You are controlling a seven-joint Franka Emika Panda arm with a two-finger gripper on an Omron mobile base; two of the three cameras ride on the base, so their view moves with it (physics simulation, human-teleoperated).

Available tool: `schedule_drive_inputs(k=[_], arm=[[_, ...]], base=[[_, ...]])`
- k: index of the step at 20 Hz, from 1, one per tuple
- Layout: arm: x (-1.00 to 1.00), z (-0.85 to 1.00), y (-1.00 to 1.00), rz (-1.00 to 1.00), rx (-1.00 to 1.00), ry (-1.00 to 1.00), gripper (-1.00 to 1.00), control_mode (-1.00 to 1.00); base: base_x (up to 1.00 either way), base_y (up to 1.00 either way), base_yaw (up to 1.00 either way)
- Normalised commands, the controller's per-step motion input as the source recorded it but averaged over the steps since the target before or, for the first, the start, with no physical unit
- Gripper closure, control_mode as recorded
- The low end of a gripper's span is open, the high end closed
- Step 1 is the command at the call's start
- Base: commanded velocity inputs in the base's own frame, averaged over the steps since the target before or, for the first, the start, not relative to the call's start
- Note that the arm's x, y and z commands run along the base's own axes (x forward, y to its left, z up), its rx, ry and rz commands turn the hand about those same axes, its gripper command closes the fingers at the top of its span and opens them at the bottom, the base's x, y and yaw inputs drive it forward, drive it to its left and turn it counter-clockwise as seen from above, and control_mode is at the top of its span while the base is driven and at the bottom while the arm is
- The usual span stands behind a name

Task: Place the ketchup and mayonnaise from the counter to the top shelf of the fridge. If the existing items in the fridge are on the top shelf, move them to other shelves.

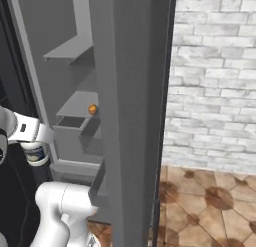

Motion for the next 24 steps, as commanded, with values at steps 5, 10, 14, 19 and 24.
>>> schedule_drive_inputs(k=[5,10,14,19,24], arm=[[0.0,0.0,0.0,0.0,0.0,0.0,1.0,1.0],[0.0,0.0,0.0,0.0,0.0,0.0,1.0,1.0],[0.0,0.0,0.0,0.0,0.0,0.0,1.0,1.0],[0.0,0.0,0.0,0.0,0.0,0.0,1.0,1.0],[0.0,0.0,0.0,0.0,0.0,0.0,1.0,1.0]], base=[[0.34,0.29,-0.13],[0.29,0.3,-0.08],[0.23,0.43,-0.03],[0.14,0.43,0.0],[0.31,0.25,-0.01]])
